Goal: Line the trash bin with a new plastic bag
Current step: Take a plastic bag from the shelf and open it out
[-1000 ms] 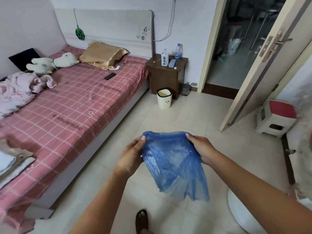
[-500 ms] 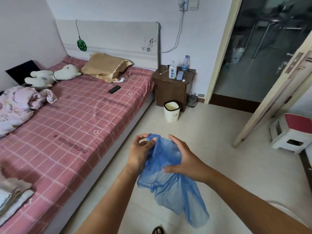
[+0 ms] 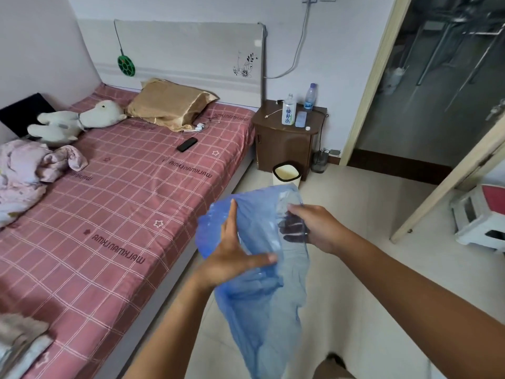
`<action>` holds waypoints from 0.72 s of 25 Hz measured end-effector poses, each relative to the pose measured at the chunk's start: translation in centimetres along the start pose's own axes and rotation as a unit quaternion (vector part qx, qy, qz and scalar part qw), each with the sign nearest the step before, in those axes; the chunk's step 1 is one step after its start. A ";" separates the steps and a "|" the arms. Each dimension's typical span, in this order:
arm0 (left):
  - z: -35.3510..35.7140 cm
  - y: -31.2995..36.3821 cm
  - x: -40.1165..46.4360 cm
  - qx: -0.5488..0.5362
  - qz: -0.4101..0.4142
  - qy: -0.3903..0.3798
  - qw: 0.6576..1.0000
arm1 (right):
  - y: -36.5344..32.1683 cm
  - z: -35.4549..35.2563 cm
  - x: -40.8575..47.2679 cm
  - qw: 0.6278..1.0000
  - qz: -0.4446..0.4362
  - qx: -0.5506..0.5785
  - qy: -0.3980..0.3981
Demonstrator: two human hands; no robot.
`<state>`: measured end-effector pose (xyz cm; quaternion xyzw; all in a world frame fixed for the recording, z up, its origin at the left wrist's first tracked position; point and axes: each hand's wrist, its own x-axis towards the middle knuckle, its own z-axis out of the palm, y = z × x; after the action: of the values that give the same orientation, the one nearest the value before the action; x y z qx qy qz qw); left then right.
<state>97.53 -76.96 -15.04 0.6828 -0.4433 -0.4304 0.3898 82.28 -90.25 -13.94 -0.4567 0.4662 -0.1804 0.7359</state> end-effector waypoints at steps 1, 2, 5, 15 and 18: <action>0.3 -0.4 0.9 0.083 0.017 0.029 0.996 | -0.6 -0.3 1.0 1.000 0.009 0.013 -0.011; 0.2 -0.7 2.1 0.121 0.031 0.057 0.991 | -1.3 -0.7 2.1 0.999 0.021 0.027 -0.026; -1.7 -1.8 6.6 0.040 -0.020 0.178 0.983 | -3.3 -2.2 6.0 0.992 0.065 0.080 -0.069; -5.1 6.8 16.2 -0.366 -0.071 0.120 0.920 | -13.4 -6.7 16.7 0.983 0.047 -0.005 -0.176; -5.2 8.4 18.4 -0.475 -0.059 0.075 0.875 | -15.5 -7.9 19.8 0.985 0.075 0.012 -0.157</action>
<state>104.49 -96.07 -10.12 0.4707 -0.1140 -0.5587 0.6733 87.96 -115.93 -12.39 -0.4345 0.3755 -0.0565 0.8167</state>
